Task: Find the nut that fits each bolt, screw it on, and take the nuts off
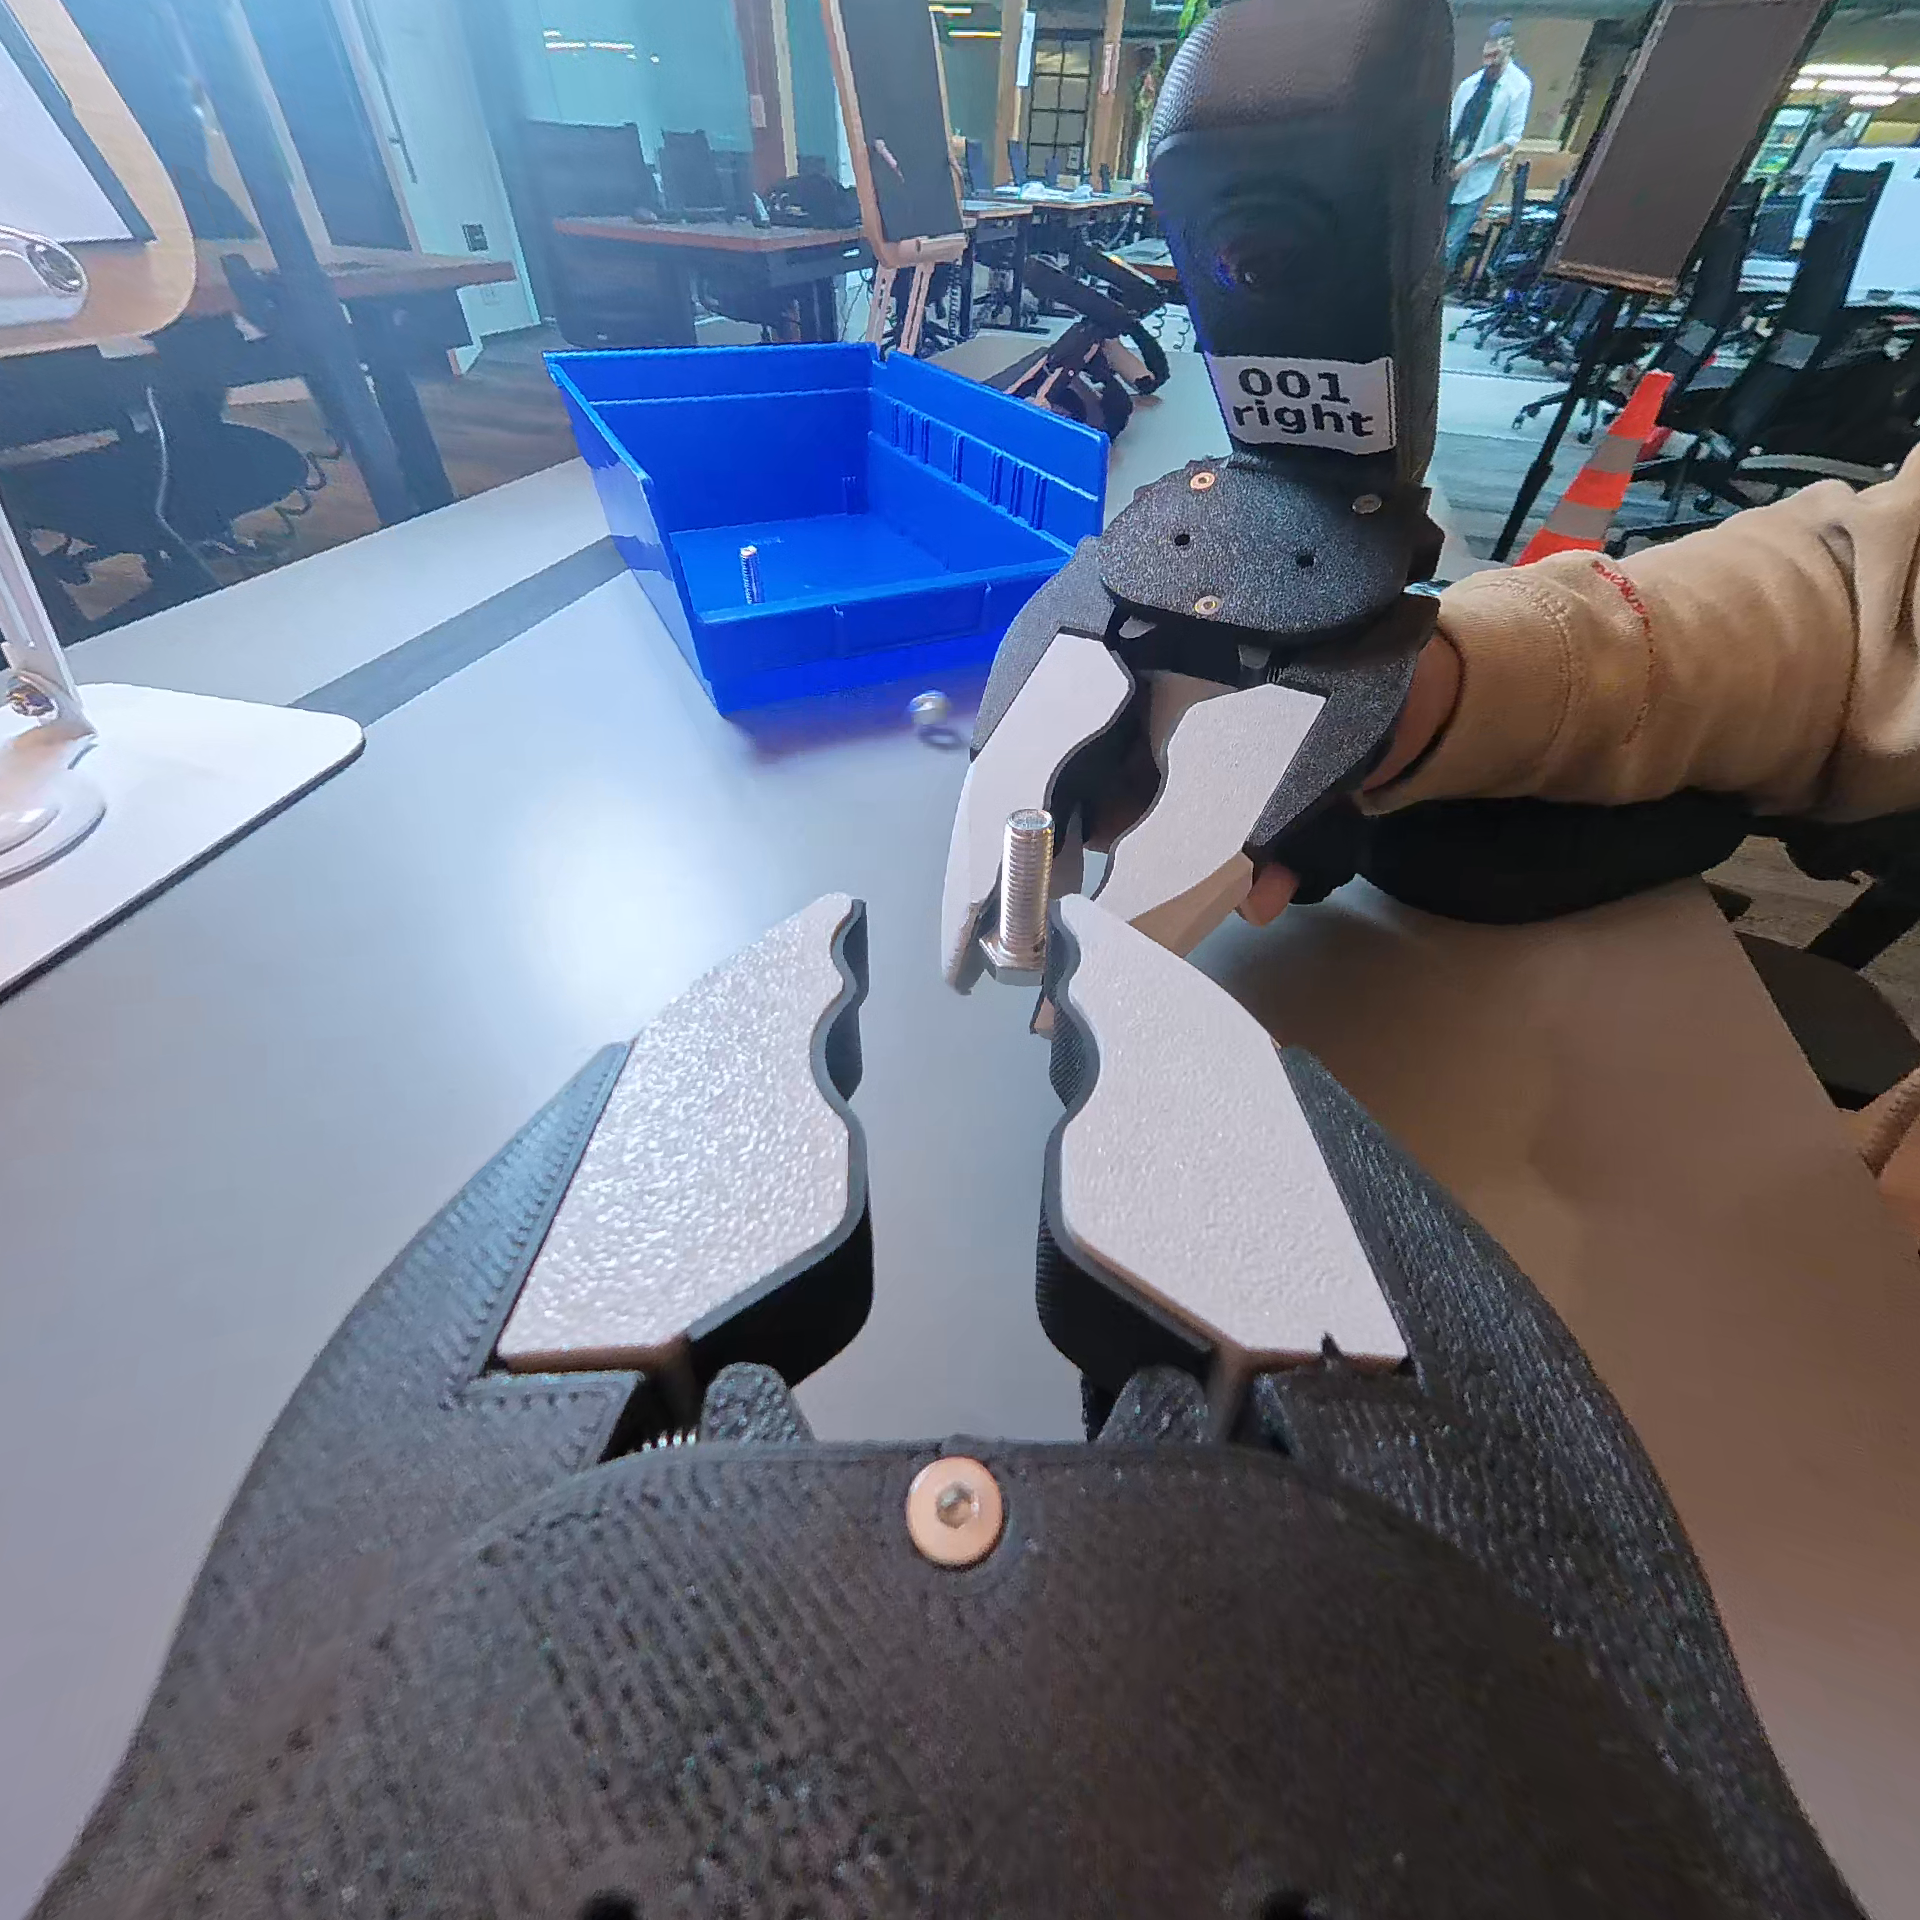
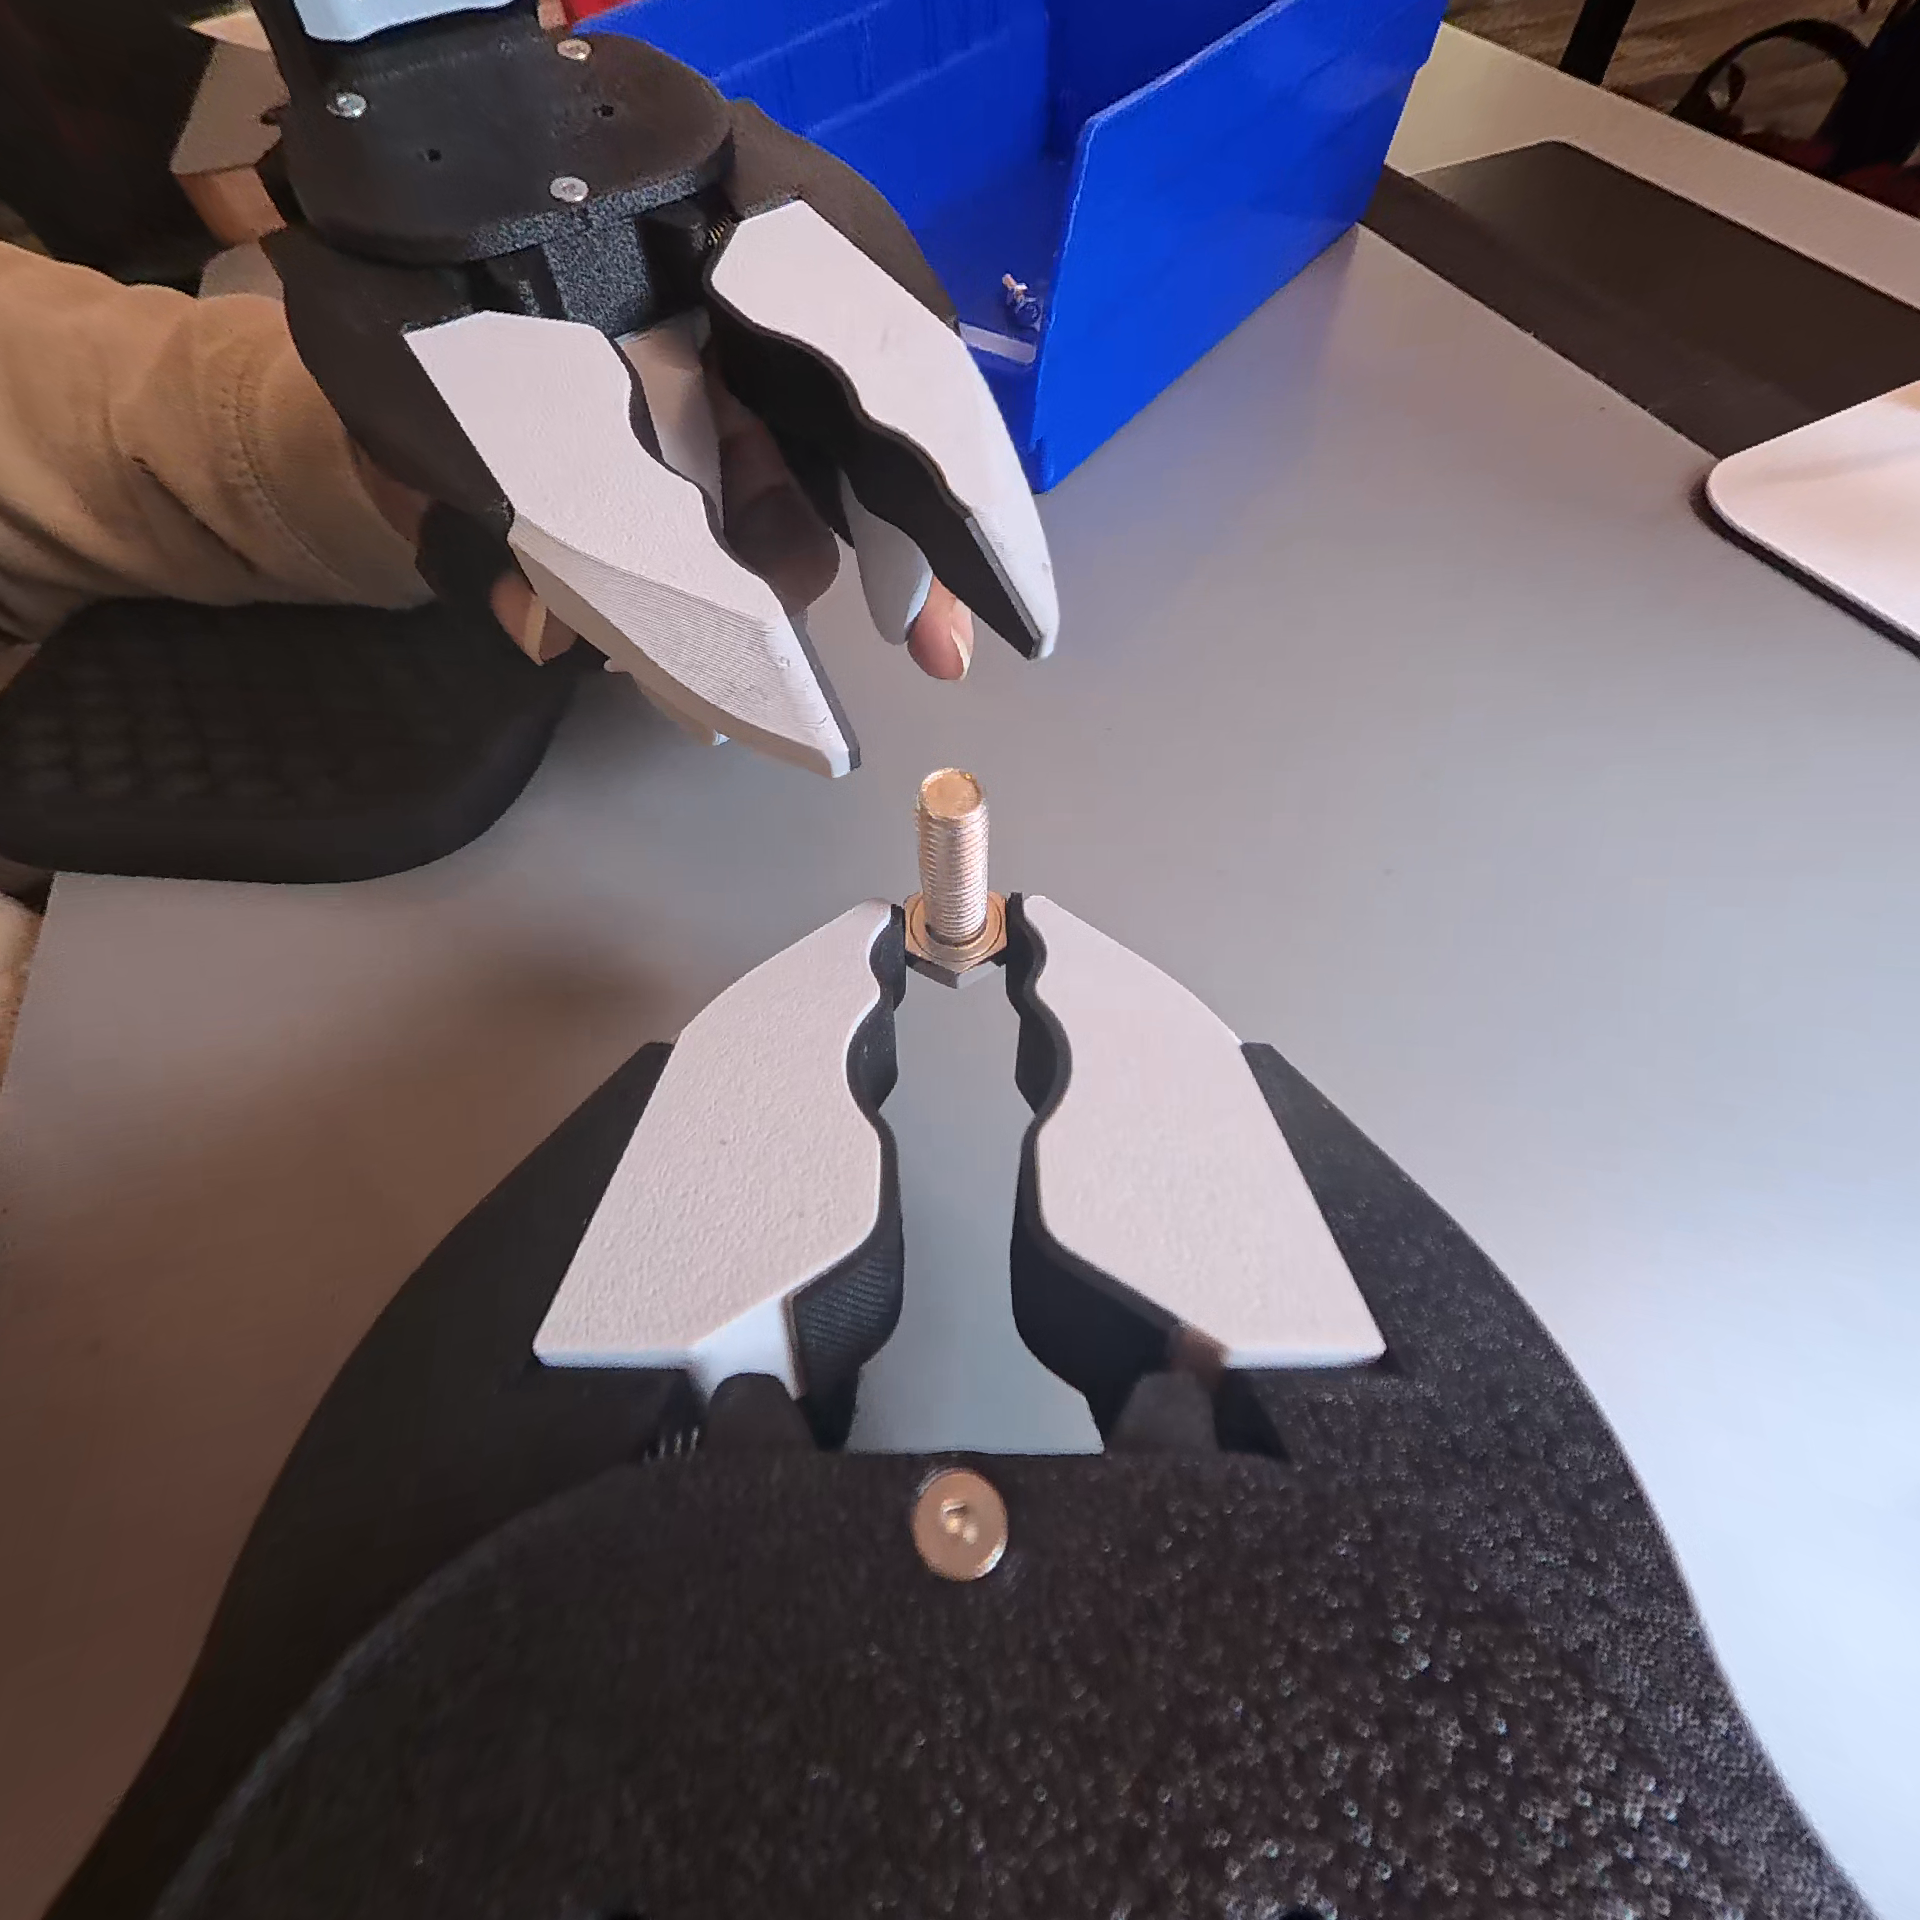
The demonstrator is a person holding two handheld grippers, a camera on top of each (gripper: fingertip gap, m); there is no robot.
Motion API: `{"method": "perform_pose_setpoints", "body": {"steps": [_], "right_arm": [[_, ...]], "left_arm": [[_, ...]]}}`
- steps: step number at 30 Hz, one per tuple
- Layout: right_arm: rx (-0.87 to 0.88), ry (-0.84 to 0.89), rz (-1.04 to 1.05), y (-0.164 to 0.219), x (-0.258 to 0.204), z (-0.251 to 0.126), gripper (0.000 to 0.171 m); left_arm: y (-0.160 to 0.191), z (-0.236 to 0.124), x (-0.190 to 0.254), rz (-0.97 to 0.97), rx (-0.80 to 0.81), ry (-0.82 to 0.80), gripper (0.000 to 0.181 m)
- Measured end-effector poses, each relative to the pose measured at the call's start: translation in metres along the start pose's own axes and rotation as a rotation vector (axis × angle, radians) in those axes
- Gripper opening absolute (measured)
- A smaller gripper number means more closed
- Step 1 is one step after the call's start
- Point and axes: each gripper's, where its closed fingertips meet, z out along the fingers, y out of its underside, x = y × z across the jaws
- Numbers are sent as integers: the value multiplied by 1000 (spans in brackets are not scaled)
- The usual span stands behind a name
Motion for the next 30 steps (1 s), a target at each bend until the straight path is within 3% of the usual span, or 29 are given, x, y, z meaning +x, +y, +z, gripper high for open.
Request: {"method": "perform_pose_setpoints", "body": {"steps": [8,10,14,16,18,22,25,28,30], "right_arm": [[4,103,2,-10,34,-25,18],[2,224,9,-22,70,-58,18],[-86,554,73,-30,170,-160,18],[-240,693,89,-13,221,-204,18],[-400,708,163,16,260,-226,19],[-570,636,395,72,298,-224,19],[-507,622,536,82,311,-209,19],[-483,708,619,95,327,-207,19],[-576,803,635,112,335,-217,19]], "left_arm": [[3,0,-6,17,2,-33,32],[3,1,-5,21,0,-34,32],[10,4,-5,20,-16,-31,30],[12,5,-4,16,-24,-20,30],[13,6,-2,22,-29,-14,30],[14,6,1,46,-41,-14,30],[16,6,2,60,-50,-16,29],[16,5,3,67,-54,-15,29],[17,6,4,66,-56,-8,28]]}}
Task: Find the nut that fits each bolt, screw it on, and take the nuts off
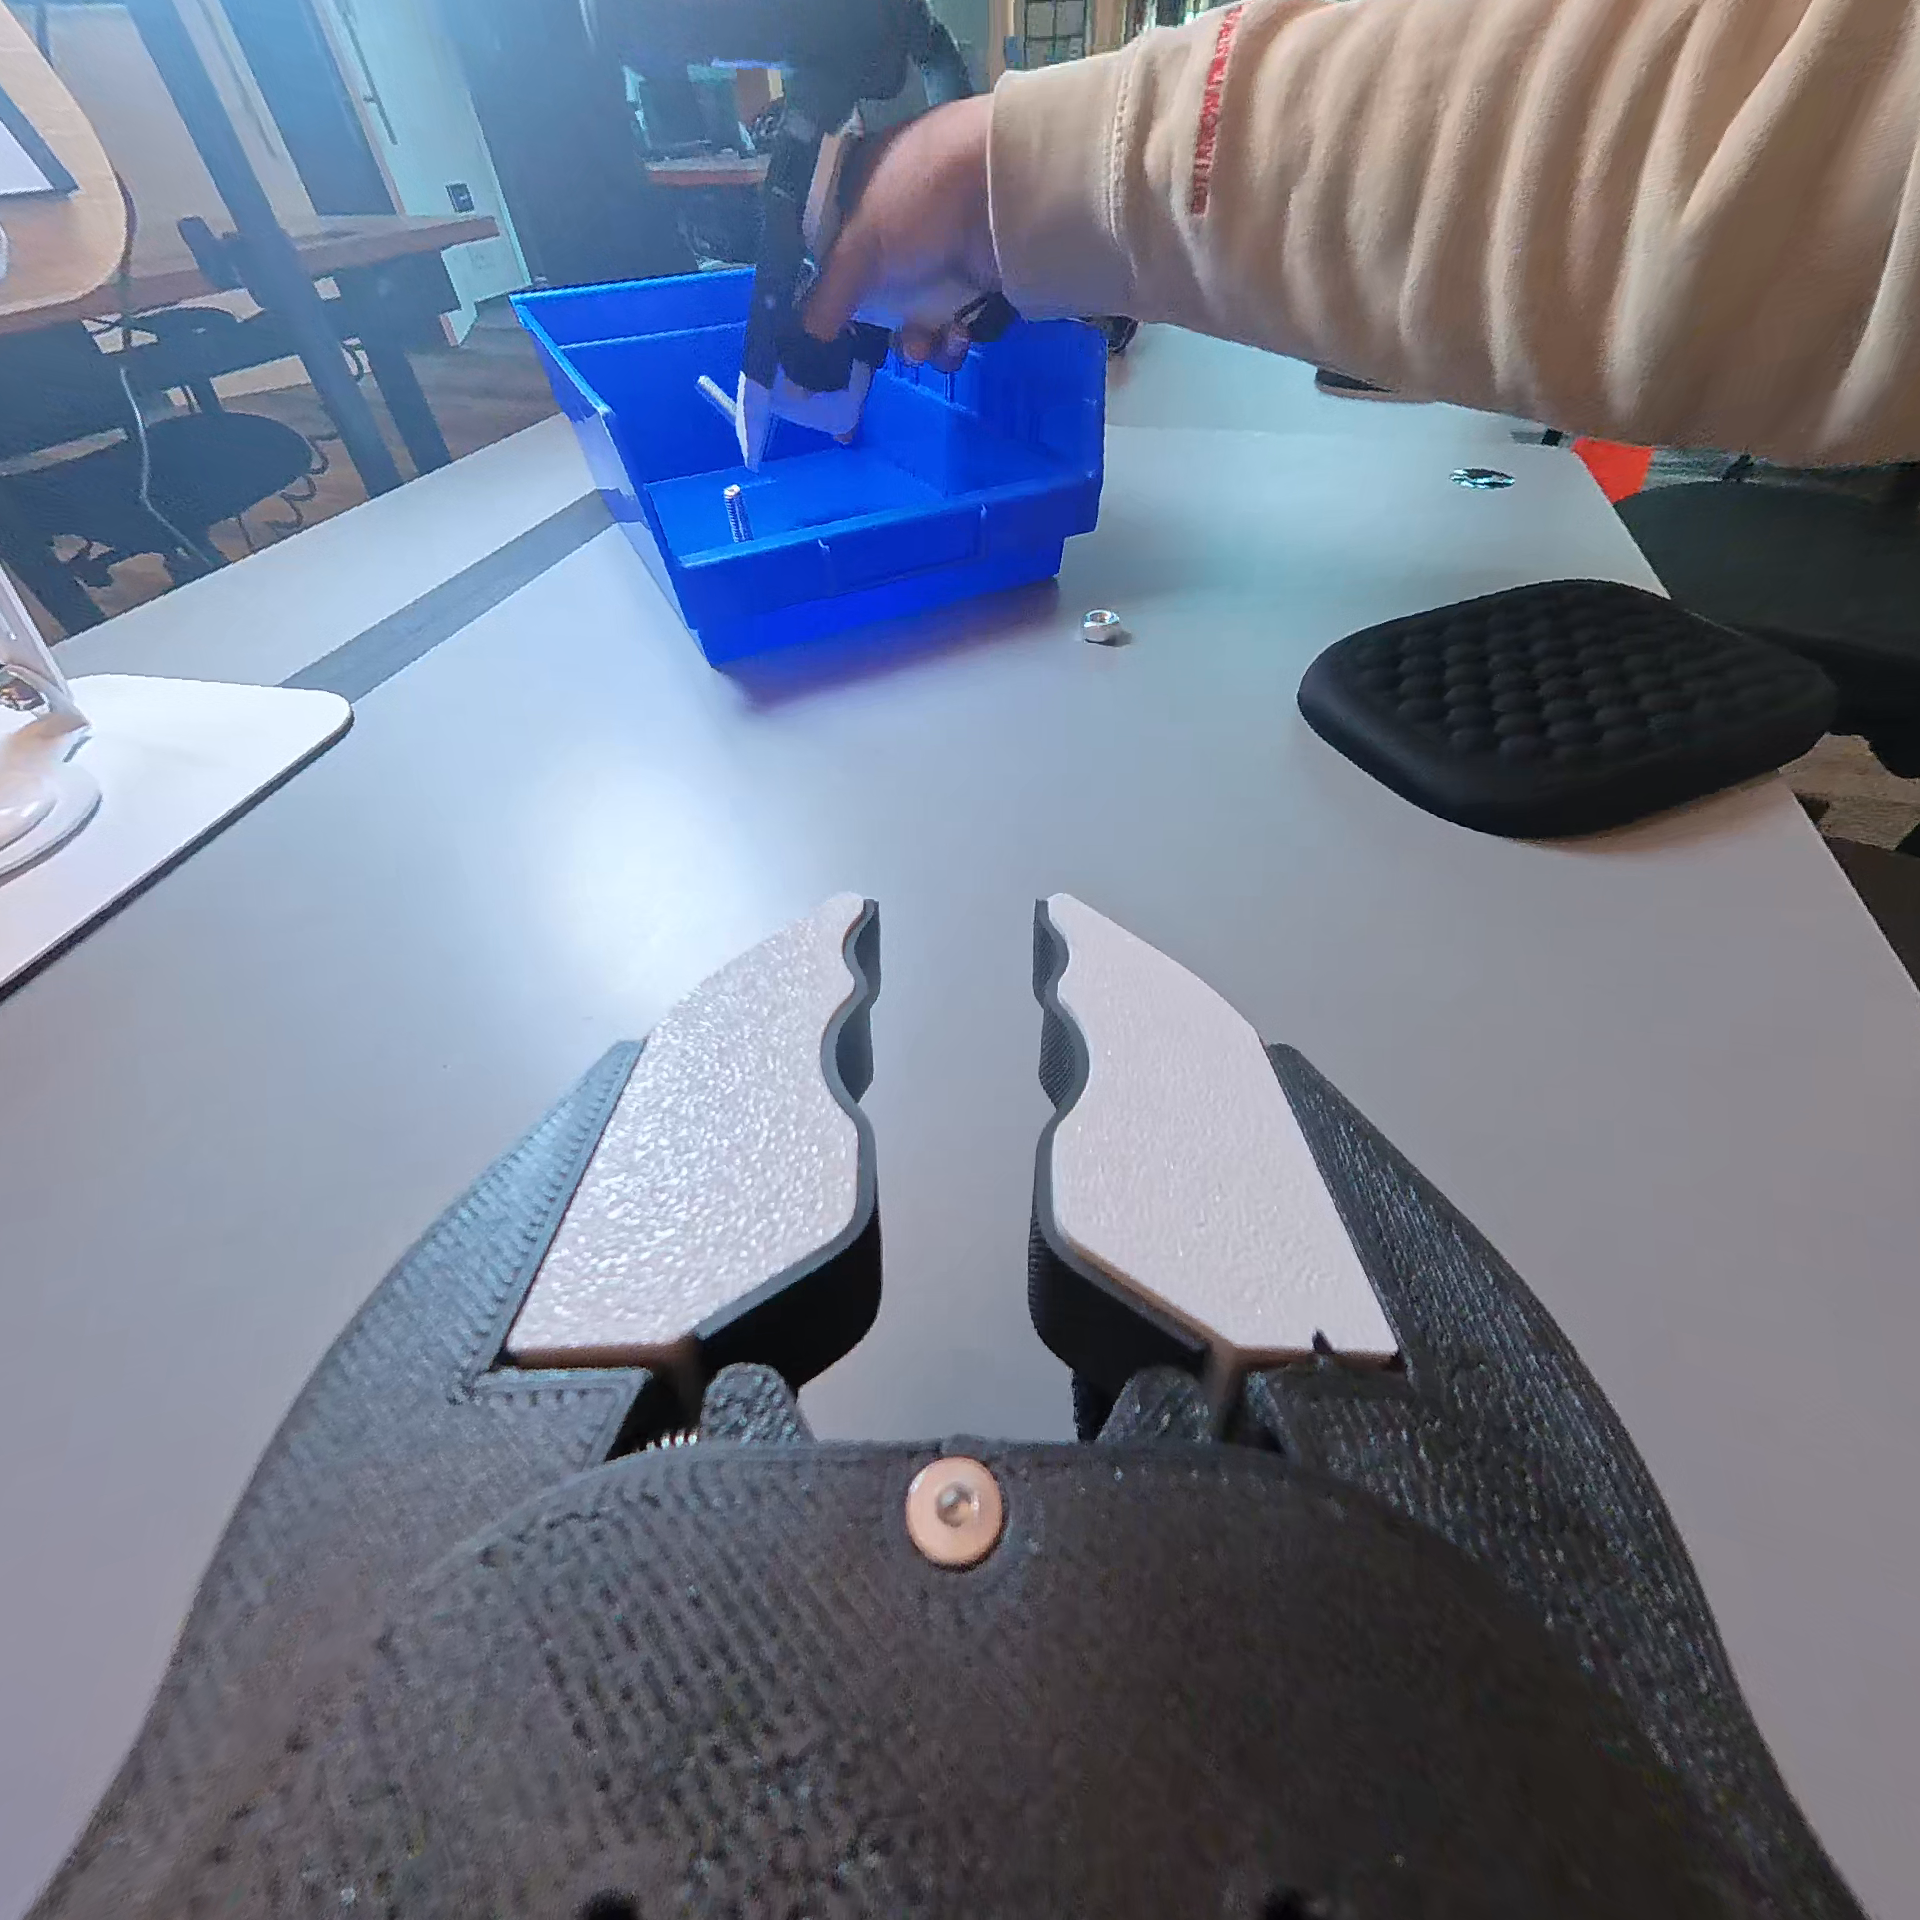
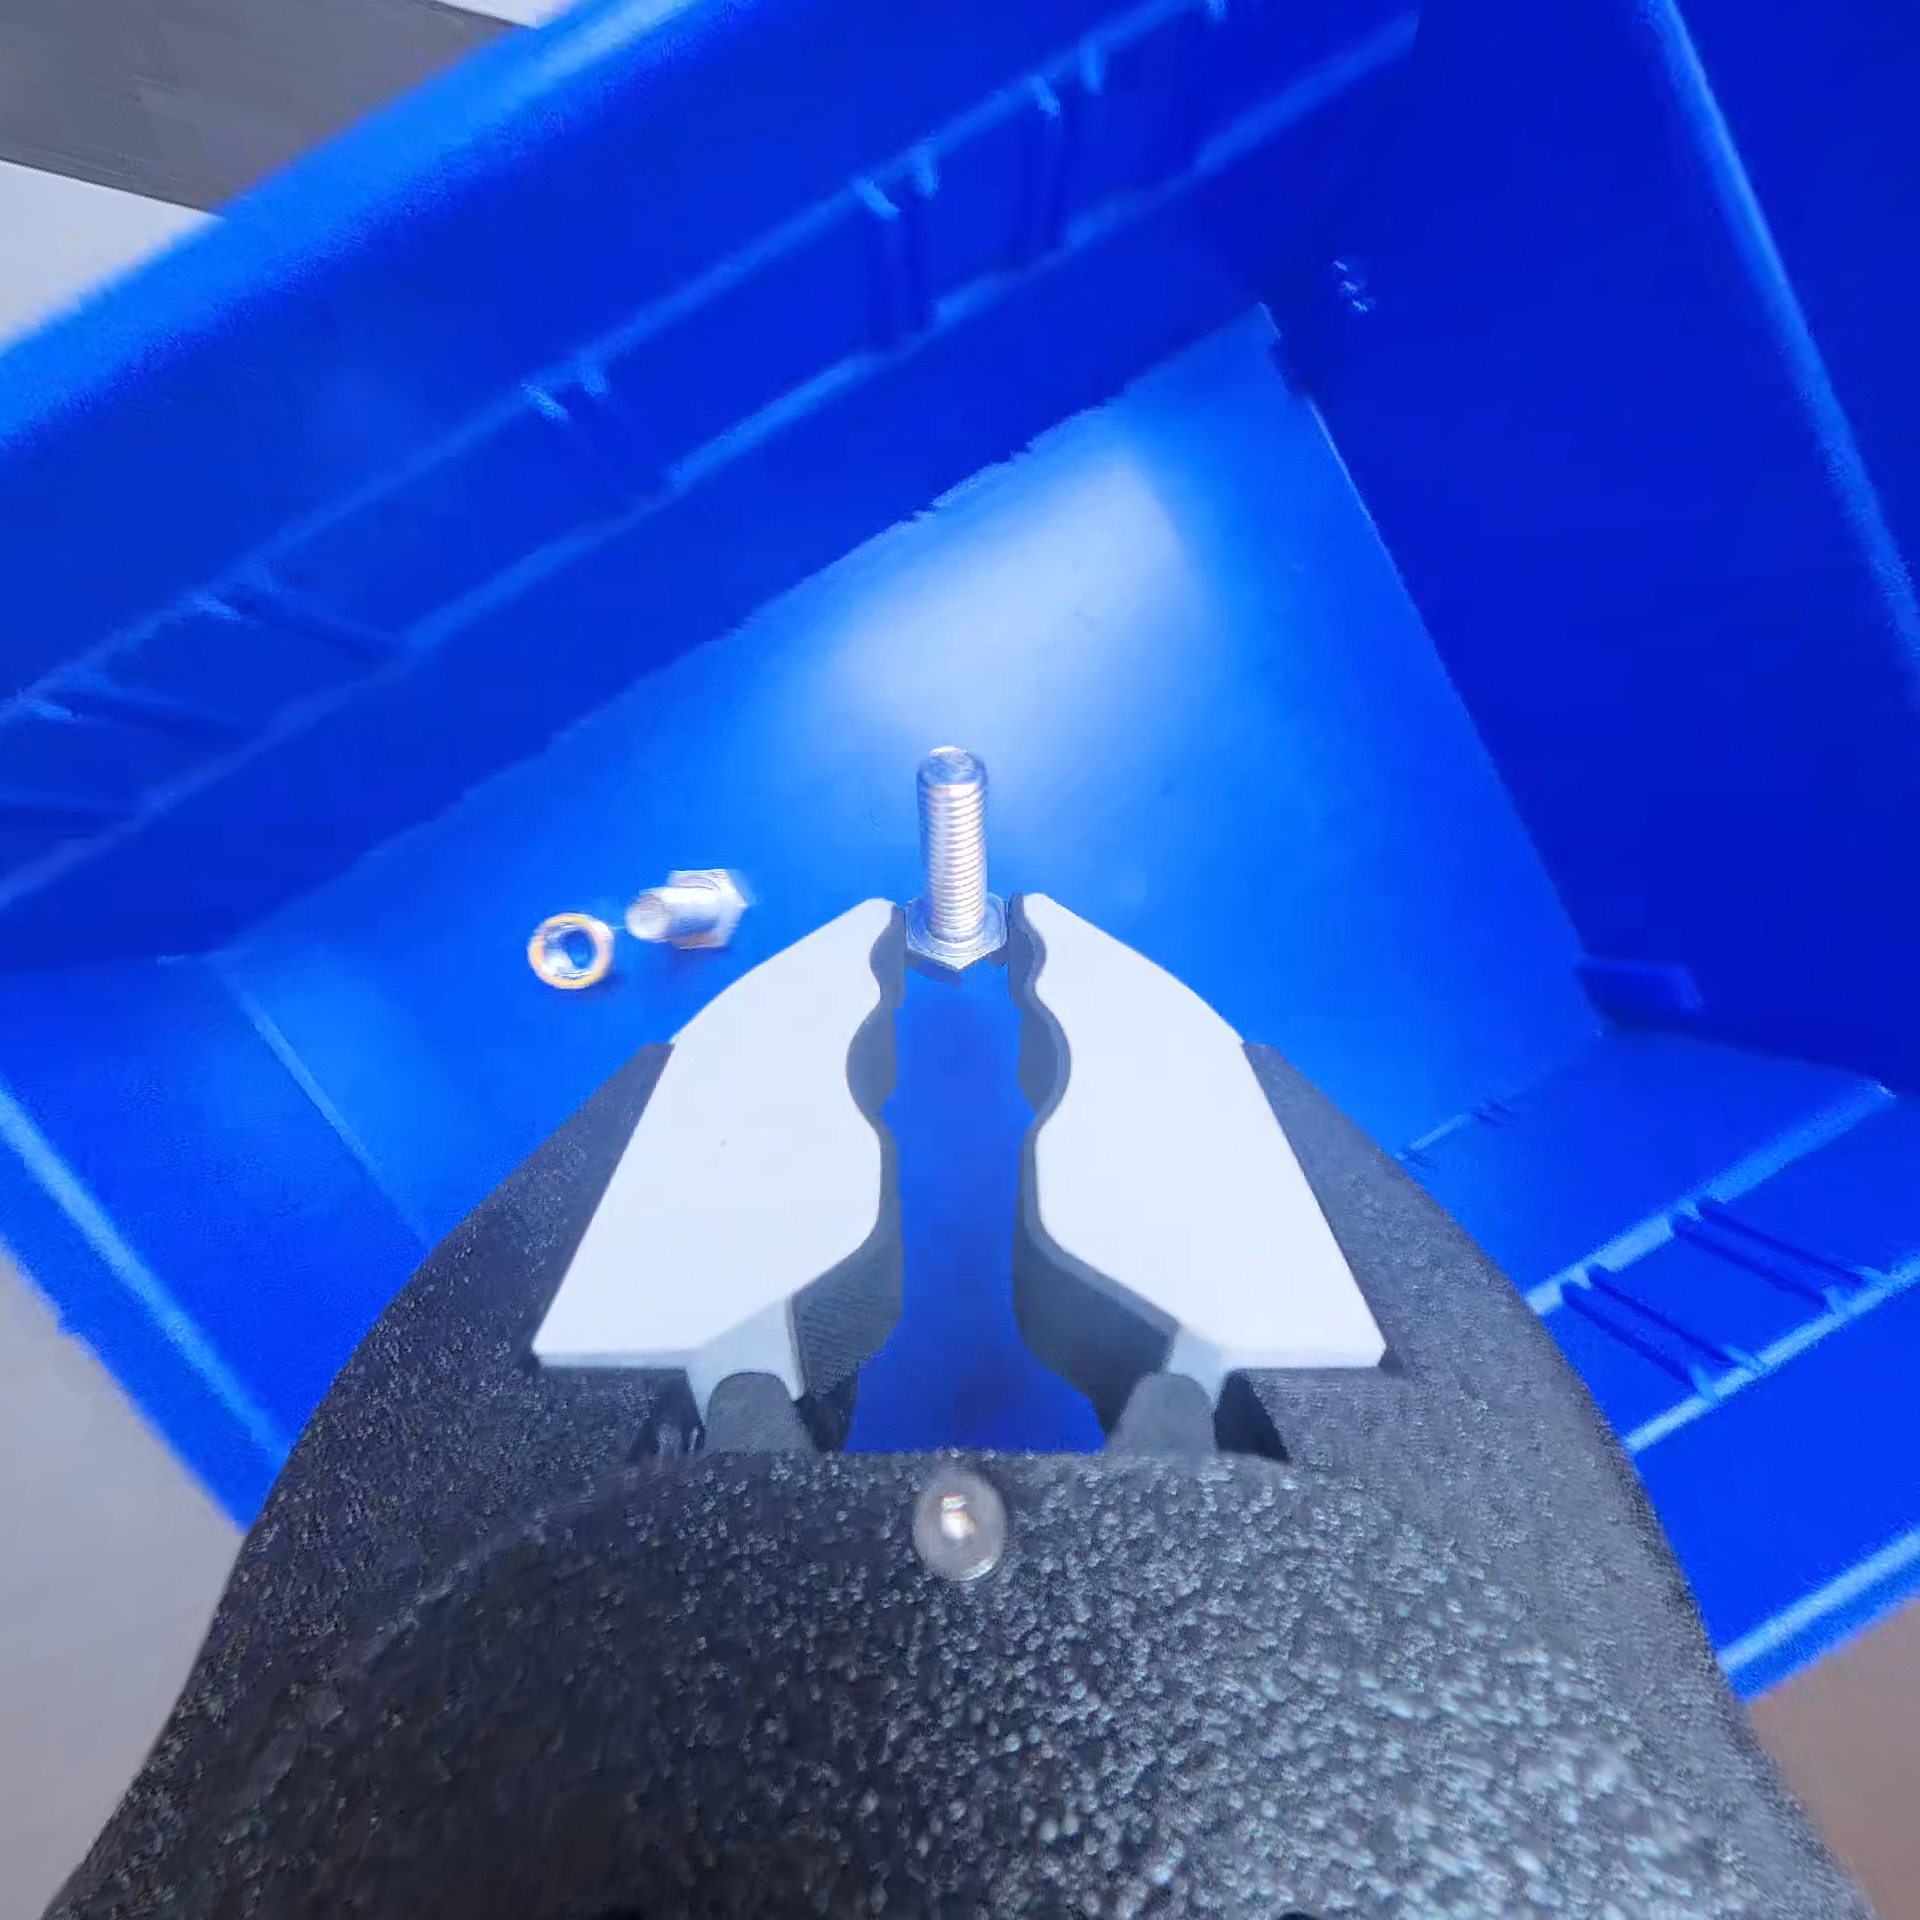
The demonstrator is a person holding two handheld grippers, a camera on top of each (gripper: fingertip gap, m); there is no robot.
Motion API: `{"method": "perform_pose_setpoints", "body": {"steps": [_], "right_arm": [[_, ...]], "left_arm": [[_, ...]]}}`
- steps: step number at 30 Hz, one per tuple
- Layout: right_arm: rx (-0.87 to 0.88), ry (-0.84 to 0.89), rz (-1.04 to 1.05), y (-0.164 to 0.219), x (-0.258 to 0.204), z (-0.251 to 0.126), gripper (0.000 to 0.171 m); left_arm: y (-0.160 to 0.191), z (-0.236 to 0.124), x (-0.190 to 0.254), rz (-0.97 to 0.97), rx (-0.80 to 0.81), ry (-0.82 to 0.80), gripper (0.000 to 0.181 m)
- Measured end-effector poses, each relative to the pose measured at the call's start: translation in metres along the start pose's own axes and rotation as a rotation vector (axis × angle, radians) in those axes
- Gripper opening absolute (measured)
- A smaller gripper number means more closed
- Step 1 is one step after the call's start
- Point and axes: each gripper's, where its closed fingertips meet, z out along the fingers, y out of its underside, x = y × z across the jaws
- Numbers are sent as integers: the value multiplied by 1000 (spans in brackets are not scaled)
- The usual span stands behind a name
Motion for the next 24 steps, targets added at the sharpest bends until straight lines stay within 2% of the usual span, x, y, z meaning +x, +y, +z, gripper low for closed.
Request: {"method": "perform_pose_setpoints", "body": {"steps": [4,7,10,12,14,17,21,24], "right_arm": [[-81,79,16,9,12,8,19],[-227,98,-35,29,10,19,19],[-204,111,-56,21,11,16,21],[-184,141,-93,13,15,4,28],[-90,119,-143,-4,8,-19,33],[42,17,-246,-10,-30,-66,33],[-5,-166,-422,56,-102,-101,32],[-95,-258,-502,120,-138,-103,30]], "left_arm": [[2,1,3,4,-9,13,28],[3,2,5,20,-18,14,28],[3,1,6,36,-22,10,28],[3,1,6,41,-22,7,28],[3,1,5,39,-22,8,28],[4,1,5,33,-20,10,28],[6,2,3,25,-29,12,28],[7,2,2,20,-31,10,27]]}}
